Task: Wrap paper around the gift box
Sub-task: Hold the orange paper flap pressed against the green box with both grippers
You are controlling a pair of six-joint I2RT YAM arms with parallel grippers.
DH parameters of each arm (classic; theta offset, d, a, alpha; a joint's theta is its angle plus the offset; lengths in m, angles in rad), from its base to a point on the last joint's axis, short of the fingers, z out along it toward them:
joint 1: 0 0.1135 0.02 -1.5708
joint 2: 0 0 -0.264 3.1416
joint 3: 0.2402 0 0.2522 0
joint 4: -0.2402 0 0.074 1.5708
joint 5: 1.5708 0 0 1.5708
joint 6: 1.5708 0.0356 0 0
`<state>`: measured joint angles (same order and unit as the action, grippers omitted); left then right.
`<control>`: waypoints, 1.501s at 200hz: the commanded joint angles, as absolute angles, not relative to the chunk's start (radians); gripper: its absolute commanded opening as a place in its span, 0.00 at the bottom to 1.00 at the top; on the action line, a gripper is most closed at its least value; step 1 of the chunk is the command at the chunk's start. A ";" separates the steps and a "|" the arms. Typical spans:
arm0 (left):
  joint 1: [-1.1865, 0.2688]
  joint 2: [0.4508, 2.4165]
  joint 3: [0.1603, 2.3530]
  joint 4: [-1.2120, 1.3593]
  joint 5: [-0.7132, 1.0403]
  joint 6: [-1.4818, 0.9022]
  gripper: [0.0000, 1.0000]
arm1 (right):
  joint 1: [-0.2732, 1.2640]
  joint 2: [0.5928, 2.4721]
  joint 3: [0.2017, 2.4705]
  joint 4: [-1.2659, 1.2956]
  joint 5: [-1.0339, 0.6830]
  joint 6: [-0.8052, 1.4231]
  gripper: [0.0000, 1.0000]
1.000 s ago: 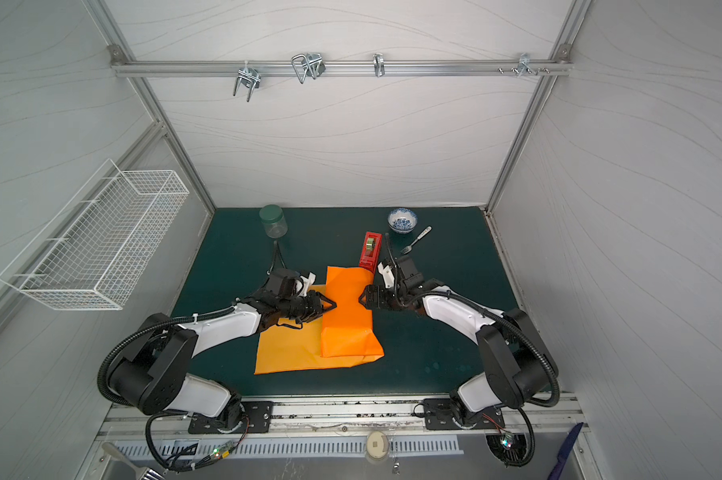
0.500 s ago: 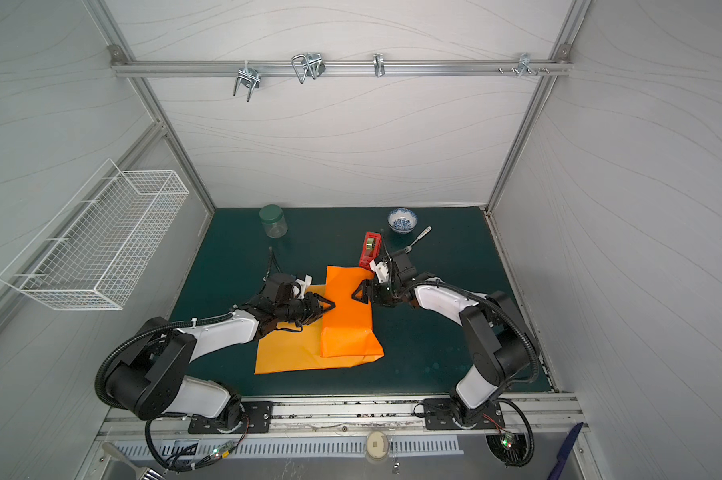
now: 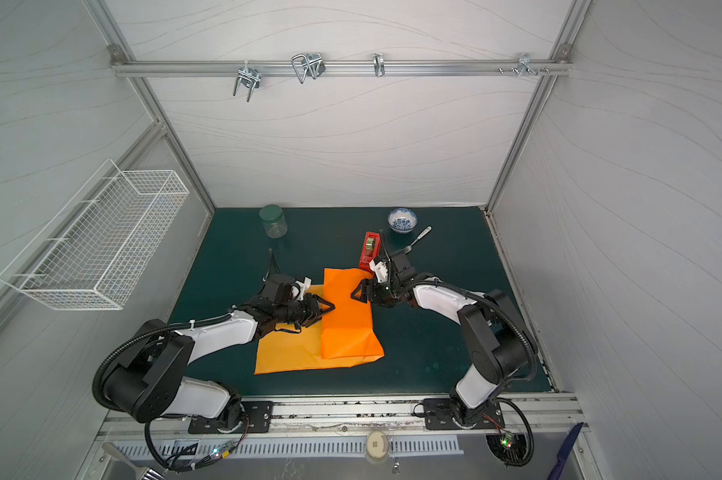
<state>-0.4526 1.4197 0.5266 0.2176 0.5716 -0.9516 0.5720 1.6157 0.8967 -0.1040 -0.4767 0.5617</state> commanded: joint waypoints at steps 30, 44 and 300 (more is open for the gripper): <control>-0.459 1.437 0.519 0.082 0.572 -0.916 0.39 | 0.582 1.626 0.901 -0.088 -0.487 0.572 0.78; -0.459 1.454 0.533 0.086 0.568 -0.910 0.38 | 0.581 1.620 0.897 -0.093 -0.481 0.568 0.78; -0.422 1.563 0.473 0.177 0.567 -0.877 0.21 | 0.477 1.570 0.880 -0.222 -0.582 0.480 0.85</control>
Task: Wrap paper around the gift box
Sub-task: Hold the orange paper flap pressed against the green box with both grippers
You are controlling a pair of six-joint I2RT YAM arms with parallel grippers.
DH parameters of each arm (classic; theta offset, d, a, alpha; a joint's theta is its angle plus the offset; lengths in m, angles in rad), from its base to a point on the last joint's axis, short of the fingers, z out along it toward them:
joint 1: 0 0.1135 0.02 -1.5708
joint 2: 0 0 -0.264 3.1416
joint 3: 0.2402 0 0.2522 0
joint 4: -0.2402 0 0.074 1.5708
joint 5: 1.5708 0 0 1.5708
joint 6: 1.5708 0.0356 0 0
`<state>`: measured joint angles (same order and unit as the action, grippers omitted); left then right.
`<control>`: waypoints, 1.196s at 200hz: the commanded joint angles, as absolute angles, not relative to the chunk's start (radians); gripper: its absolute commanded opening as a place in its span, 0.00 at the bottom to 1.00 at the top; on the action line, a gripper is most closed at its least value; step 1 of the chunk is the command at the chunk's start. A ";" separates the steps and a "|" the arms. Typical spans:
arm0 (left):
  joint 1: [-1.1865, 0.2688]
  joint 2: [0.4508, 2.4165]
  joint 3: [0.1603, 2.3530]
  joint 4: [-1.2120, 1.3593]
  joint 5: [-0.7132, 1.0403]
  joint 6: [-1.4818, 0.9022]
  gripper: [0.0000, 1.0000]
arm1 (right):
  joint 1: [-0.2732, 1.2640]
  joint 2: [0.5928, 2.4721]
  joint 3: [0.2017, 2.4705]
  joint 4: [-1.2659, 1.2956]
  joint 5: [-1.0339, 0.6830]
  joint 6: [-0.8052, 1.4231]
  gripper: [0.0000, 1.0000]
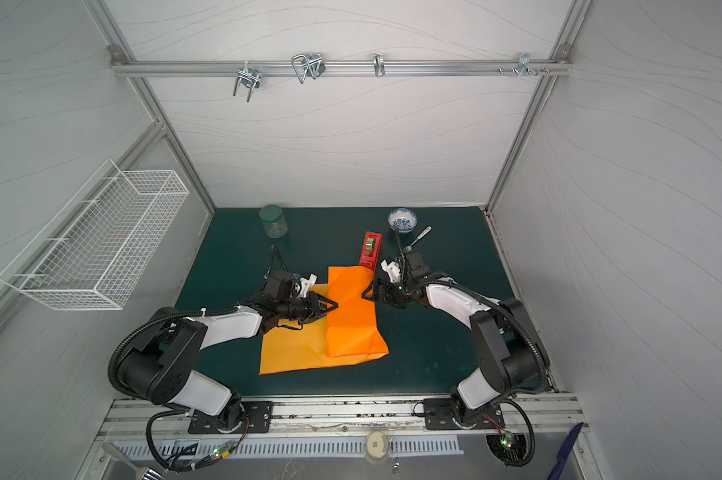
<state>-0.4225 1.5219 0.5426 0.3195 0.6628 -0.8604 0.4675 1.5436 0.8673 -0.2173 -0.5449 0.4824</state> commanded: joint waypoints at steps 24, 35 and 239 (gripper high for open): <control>-0.423 1.559 0.453 0.209 0.570 -0.905 0.19 | 0.479 1.596 0.894 -0.234 -0.591 0.471 0.85; -0.425 1.554 0.443 0.221 0.570 -0.916 0.18 | 0.477 1.613 0.909 -0.252 -0.596 0.457 0.85; -0.445 1.572 0.410 0.288 0.570 -0.961 0.09 | 0.440 1.652 0.969 -0.346 -0.633 0.395 0.84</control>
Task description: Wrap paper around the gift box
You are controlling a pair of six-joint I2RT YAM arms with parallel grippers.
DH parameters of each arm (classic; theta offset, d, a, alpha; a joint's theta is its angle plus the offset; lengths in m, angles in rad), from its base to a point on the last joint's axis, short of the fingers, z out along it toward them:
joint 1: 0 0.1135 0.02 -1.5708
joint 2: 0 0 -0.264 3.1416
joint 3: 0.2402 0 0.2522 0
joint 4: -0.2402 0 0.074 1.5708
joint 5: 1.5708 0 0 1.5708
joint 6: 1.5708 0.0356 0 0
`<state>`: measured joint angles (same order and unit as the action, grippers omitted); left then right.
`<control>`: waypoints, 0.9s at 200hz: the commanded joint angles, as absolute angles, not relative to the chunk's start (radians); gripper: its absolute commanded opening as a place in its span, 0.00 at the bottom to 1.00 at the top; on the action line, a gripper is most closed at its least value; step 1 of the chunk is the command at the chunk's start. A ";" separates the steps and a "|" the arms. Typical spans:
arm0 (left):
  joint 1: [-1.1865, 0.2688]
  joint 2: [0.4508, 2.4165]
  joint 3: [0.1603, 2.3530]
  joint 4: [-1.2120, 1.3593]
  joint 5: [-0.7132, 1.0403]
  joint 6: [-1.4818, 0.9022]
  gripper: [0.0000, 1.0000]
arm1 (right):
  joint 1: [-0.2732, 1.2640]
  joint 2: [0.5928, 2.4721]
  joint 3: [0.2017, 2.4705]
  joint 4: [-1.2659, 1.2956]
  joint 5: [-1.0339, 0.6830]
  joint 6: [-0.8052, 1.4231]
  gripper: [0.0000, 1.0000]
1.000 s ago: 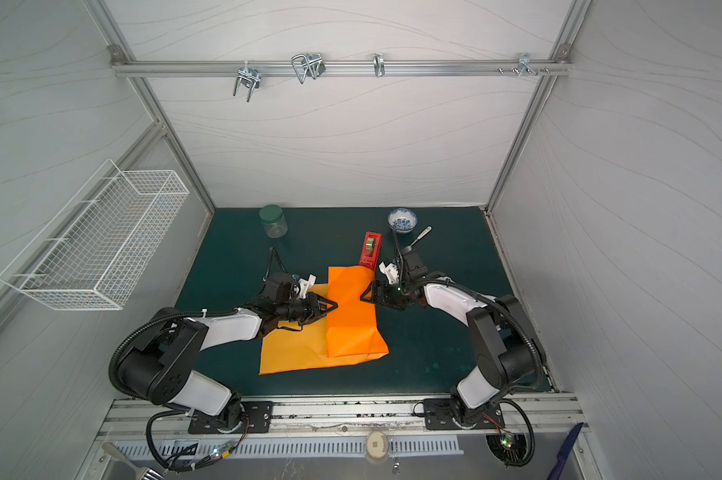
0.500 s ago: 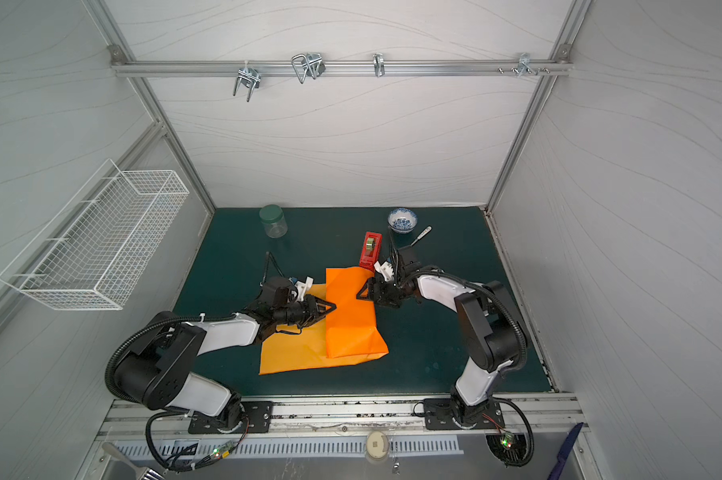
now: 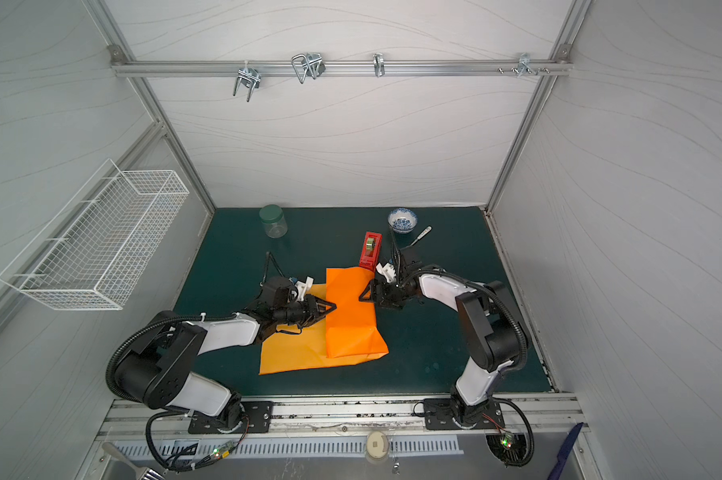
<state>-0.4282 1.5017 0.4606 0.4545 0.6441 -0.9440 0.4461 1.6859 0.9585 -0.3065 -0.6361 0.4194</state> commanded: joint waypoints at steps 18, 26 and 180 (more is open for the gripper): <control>-0.452 1.584 0.420 0.293 0.576 -0.964 0.08 | 0.439 1.648 0.967 -0.348 -0.631 0.392 0.84; -0.455 1.590 0.426 0.292 0.579 -0.963 0.08 | 0.435 1.643 0.961 -0.347 -0.629 0.394 0.84; -0.381 1.654 0.519 0.208 0.661 -0.847 0.08 | 0.539 1.503 0.712 -0.051 -0.681 0.696 0.82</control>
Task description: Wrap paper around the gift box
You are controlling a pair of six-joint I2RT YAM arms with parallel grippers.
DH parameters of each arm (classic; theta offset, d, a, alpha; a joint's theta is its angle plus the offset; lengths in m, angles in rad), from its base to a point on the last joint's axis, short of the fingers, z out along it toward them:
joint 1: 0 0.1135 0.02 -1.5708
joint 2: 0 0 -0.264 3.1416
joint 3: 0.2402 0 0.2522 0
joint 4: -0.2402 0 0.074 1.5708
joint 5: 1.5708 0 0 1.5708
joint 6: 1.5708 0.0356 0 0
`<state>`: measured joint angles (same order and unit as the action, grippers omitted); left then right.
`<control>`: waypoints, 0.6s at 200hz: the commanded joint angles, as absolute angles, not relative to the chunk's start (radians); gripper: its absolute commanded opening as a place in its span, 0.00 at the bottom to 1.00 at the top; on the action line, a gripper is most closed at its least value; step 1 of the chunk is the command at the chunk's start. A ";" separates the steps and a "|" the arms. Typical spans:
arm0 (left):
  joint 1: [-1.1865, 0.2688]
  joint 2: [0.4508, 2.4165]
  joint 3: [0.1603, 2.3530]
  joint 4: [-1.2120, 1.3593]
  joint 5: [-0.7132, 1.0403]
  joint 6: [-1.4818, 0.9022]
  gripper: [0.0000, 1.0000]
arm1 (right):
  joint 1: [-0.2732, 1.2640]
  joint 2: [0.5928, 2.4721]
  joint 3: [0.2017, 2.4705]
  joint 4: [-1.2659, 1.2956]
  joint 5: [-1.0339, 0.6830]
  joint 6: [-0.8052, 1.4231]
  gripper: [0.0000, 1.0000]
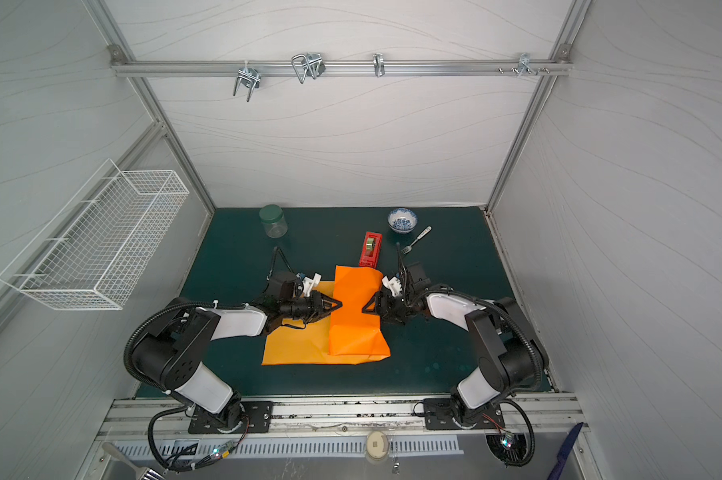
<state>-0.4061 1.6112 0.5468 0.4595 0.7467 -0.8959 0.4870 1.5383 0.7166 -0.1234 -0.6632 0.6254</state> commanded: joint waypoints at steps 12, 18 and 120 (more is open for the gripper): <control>-0.380 1.645 0.517 0.194 0.657 -0.839 0.08 | 0.543 1.497 0.712 -0.054 -0.663 0.696 0.82; -0.380 1.643 0.514 0.193 0.657 -0.836 0.08 | 0.540 1.495 0.714 -0.068 -0.648 0.687 0.82; -0.382 1.602 0.466 0.206 0.641 -0.862 0.07 | 0.476 1.430 0.750 -0.240 -0.630 0.508 0.86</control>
